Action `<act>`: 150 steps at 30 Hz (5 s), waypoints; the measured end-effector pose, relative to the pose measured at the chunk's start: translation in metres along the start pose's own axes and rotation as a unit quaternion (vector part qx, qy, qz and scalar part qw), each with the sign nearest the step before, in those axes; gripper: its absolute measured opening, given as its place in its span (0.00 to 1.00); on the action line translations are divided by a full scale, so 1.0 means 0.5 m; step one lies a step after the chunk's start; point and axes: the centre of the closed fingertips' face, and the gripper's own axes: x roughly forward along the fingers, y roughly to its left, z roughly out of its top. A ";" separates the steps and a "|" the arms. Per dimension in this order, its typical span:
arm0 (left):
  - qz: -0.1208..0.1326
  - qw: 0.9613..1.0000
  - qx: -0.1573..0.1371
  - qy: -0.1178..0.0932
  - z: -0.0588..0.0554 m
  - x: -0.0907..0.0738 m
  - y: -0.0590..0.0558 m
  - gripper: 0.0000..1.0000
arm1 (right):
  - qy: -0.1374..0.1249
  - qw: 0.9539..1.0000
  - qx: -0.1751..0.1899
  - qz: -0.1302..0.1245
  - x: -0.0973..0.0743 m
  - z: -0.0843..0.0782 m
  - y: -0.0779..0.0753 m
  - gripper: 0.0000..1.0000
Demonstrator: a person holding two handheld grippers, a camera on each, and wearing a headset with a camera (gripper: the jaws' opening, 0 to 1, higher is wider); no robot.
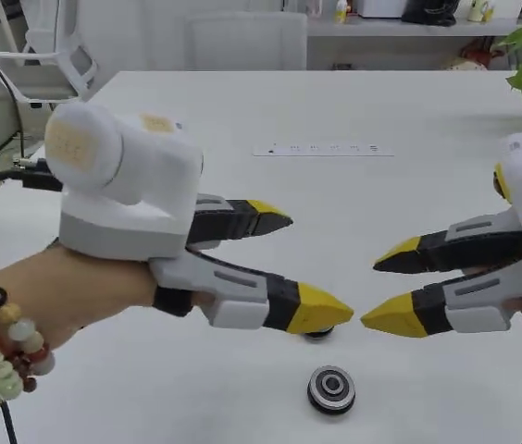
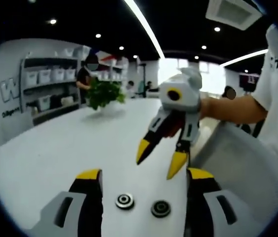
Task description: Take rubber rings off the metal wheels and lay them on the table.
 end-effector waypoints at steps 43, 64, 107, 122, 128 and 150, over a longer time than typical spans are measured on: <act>-0.044 0.988 0.056 0.136 -0.233 0.088 -0.071 0.21 | 0.103 0.992 -0.028 0.064 0.099 -0.179 0.062 0.23; -0.046 0.990 0.031 0.129 -0.238 0.088 -0.067 0.14 | 0.101 0.993 -0.017 0.066 0.101 -0.180 0.061 0.16; -0.044 0.991 0.033 0.121 -0.236 0.087 -0.066 0.14 | 0.088 0.994 -0.028 0.059 0.112 -0.163 0.064 0.23; -0.053 0.991 0.038 0.121 -0.235 0.089 -0.074 0.14 | 0.096 0.992 -0.025 0.074 0.095 -0.174 0.069 0.20; -0.053 0.991 0.038 0.121 -0.236 0.088 -0.075 0.14 | 0.101 0.992 -0.036 0.074 0.094 -0.177 0.069 0.18; -0.042 0.991 0.032 0.120 -0.237 0.087 -0.066 0.14 | 0.111 0.983 0.140 0.038 0.088 -0.186 0.034 0.00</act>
